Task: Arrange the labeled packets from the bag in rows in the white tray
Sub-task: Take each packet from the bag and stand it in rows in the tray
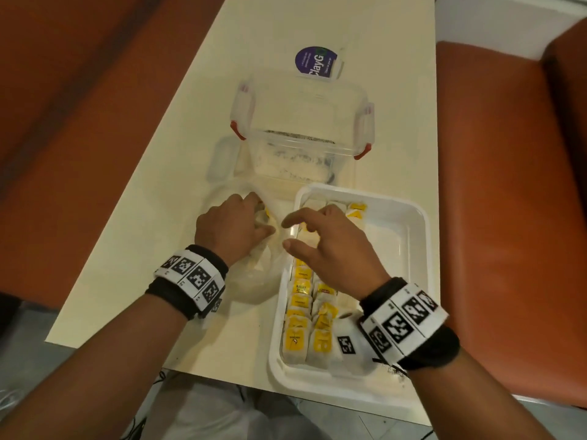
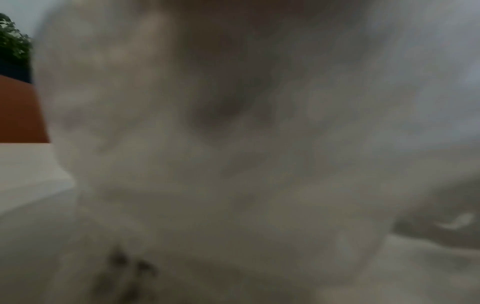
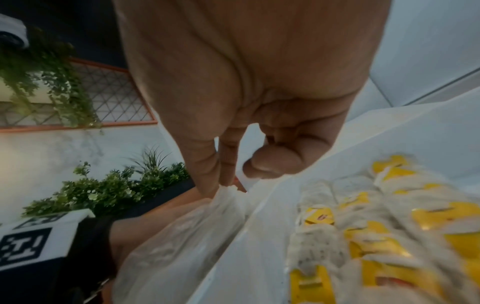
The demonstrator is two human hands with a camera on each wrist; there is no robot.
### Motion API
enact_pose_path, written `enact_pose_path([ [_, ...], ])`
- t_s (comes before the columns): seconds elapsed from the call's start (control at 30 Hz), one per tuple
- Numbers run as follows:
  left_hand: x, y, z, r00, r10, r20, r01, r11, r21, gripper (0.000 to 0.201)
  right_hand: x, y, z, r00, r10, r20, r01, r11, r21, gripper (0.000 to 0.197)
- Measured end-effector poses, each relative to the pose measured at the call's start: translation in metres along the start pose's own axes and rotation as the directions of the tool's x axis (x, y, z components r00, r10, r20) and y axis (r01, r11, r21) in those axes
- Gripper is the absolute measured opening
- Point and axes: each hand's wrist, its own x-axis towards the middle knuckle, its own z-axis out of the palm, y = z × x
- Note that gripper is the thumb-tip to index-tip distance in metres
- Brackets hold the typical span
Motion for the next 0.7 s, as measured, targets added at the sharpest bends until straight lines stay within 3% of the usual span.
enact_pose_path([
  [0.17,0.010,0.001,0.003,1.000,-0.012,-0.028,0.011,1.000,-0.025,0.031,0.025,-0.010,0.011,0.999,0.021,0.039,-0.015,0.988,-0.153,0.032],
  [0.33,0.018,-0.002,0.004,0.997,0.045,-0.061,-0.053,0.988,-0.144,0.030,0.036,-0.016,0.016,1.000,0.000,-0.030,-0.004,0.993,-0.118,0.045],
  [0.5,0.020,-0.004,-0.001,0.998,0.058,-0.002,-0.057,0.972,-0.227,0.028,0.047,-0.011,0.017,0.998,0.059,-0.034,-0.060,0.996,-0.061,0.029],
  [0.6,0.019,-0.012,-0.008,0.999,0.017,0.051,0.006,0.908,-0.420,0.018,0.045,-0.006,0.013,0.995,0.083,-0.059,-0.083,0.997,0.005,0.024],
  [0.7,0.015,-0.022,-0.017,0.988,-0.021,0.152,0.113,0.771,-0.626,0.008,0.041,-0.003,0.012,0.994,0.082,-0.068,-0.081,0.997,0.010,0.022],
])
